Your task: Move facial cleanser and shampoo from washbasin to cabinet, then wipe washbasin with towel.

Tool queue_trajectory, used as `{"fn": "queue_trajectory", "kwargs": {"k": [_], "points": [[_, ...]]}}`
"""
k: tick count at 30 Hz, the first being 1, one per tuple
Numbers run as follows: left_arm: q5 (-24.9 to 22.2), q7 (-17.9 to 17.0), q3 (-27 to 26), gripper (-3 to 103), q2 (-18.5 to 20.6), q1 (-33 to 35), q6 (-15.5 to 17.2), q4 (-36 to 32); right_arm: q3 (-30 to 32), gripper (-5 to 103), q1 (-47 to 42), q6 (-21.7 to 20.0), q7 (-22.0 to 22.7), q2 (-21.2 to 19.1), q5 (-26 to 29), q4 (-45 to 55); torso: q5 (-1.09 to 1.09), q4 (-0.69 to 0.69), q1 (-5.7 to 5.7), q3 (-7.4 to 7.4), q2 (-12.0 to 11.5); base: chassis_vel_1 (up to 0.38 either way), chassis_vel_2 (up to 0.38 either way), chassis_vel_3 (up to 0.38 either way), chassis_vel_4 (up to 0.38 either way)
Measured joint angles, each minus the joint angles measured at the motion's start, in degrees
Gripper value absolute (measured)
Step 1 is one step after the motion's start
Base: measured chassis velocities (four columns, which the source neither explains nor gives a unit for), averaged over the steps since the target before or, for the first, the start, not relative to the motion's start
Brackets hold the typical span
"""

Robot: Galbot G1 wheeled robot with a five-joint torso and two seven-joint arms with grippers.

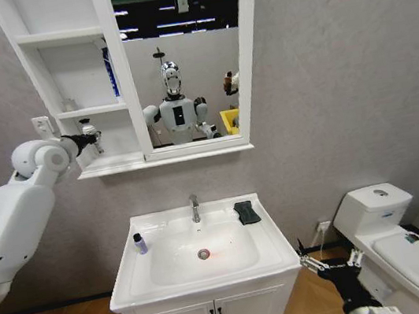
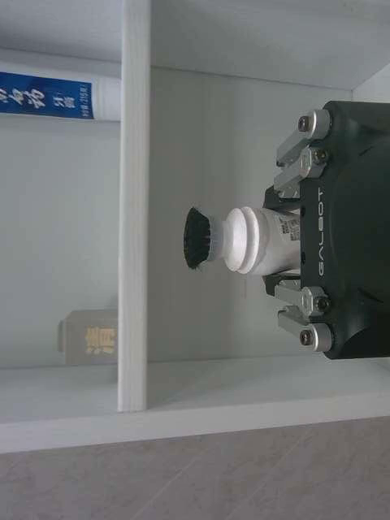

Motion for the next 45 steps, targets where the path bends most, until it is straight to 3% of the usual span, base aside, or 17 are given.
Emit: {"fn": "queue_trajectory", "kwargs": {"k": [11, 13, 15, 16, 19, 21, 22, 23, 27, 30, 33, 34, 36, 37, 38, 42, 45], "points": [[3.2, 0.9, 2.1, 35, -5.4, -2.5, -1.3, 8.7, 1.0, 100, -0.6, 0.0, -0.3, -0.1, 1.2, 0.6, 0.01, -0.03, 0.00, 0.00, 0.0, 0.000, 0.000, 0.000, 0.000], [4.6, 1.4, 2.0, 43, -5.7, -2.5, -1.8, 9.6, 0.9, 100, -0.6, 0.0, -0.2, 0.1, 1.2, 0.7, 0.00, -0.01, 0.00, 0.00, 0.0, 0.000, 0.000, 0.000, 0.000], [4.8, 1.4, 1.9, 43, -5.7, -2.5, -1.9, 9.7, 1.0, 100, -0.6, 0.0, -0.2, 0.1, 1.2, 0.7, 0.00, -0.02, 0.00, -0.01, 0.0, 0.000, 0.000, 0.000, 0.000], [5.3, 1.6, 1.7, 59, -5.6, -2.5, -2.0, 9.9, 1.0, 100, -0.6, 0.1, -0.2, 0.1, 1.2, 0.6, 0.00, -0.02, -0.01, -0.01, 0.0, 0.000, 0.000, 0.000, 0.000], [6.1, 1.7, 1.2, 70, -5.3, -2.4, -2.4, 9.9, 0.9, 100, -0.7, 0.1, -0.2, 0.1, 1.1, 0.4, 0.01, -0.02, -0.01, -0.01, 0.0, 0.000, 0.000, 0.000, 0.000], [6.4, 1.6, 0.8, 70, -5.2, -2.2, -2.5, 9.7, 0.8, 100, -0.6, 0.1, -0.1, 0.1, 1.1, 0.4, 0.01, -0.02, -0.01, -0.01, 0.0, 0.000, 0.000, 0.000, 0.000], [6.7, 1.4, 0.1, 81, -4.7, -1.5, -2.8, 8.6, 0.7, 100, -0.4, 0.1, -0.1, 0.2, 1.0, 0.4, 0.00, -0.02, -0.01, -0.01, 0.0, 0.000, 0.000, 0.000, 0.000], [6.7, 1.4, 0.1, 81, -4.7, -1.5, -2.8, 8.6, 0.7, 100, -0.4, 0.1, -0.1, 0.2, 1.0, 0.4, 0.00, -0.02, -0.01, -0.01, 0.0, 0.000, 0.000, 0.000, 0.000], [6.5, -1.4, -4.4, 96, -0.4, 4.5, -3.1, -3.2, 0.5, 100, -0.1, 0.1, 0.0, 0.3, 1.1, 0.2, 0.01, -0.02, 0.00, -0.01, 0.0, 0.000, 0.000, 0.000, 0.000], [6.3, -2.0, -5.8, 98, 1.0, 6.9, -3.1, -6.7, 0.5, 100, -0.1, 0.2, 0.0, 0.3, 1.1, 0.0, 0.02, -0.02, -0.01, -0.02, 0.0, 0.000, 0.000, 0.000, 0.000], [3.8, -7.7, -13.2, 100, 6.0, 21.1, -3.4, -22.9, 0.1, 100, -0.1, 0.8, 0.1, 0.3, 1.1, -0.5, -0.03, -0.01, -0.01, -0.01, 0.0, 0.000, 0.000, 0.000, 0.000], [3.8, -7.7, -13.2, 100, 6.0, 21.1, -3.4, -22.9, 0.1, 100, -0.1, 0.8, 0.1, 0.3, 1.1, -0.5, -0.03, -0.01, -0.01, -0.01, 0.0, 0.000, 0.000, 0.000, 0.000], [5.2, -9.0, -18.4, 100, 7.3, 30.6, -4.2, -31.7, -0.1, 100, -0.1, 1.1, 0.1, 0.3, 1.1, -0.7, 0.03, -0.01, -0.02, -0.02, 0.0, 0.000, 0.000, 0.000, 0.000], [5.2, -9.0, -18.4, 100, 7.3, 30.6, -4.2, -31.7, -0.1, 100, -0.1, 1.1, 0.1, 0.3, 1.1, -0.7, 0.03, -0.01, -0.02, -0.02, 0.0, 0.000, 0.000, 0.000, 0.000], [7.8, -9.4, -20.7, 100, 7.1, 37.8, -6.0, -35.6, -0.2, 100, -0.2, 1.2, 0.1, 0.3, 1.1, -0.9, 0.01, 0.01, -0.03, -0.02, 0.0, 0.000, 0.000, 0.000, 0.000], [13.2, -9.6, -23.0, 100, 4.3, 46.3, -9.6, -37.7, -0.4, 100, -0.3, 1.5, 0.1, 0.3, 1.0, -0.9, 0.01, -0.02, -0.03, -0.02, 0.0, 0.000, 0.000, 0.000, 0.000], [26.6, -5.8, -25.8, 100, -6.2, 63.1, -15.6, -38.4, 0.0, 100, -0.8, 2.2, 0.1, 0.2, 1.1, -1.0, -0.02, -0.03, -0.01, 0.00, 0.0, 0.000, 0.000, 0.000, 0.000]]}}
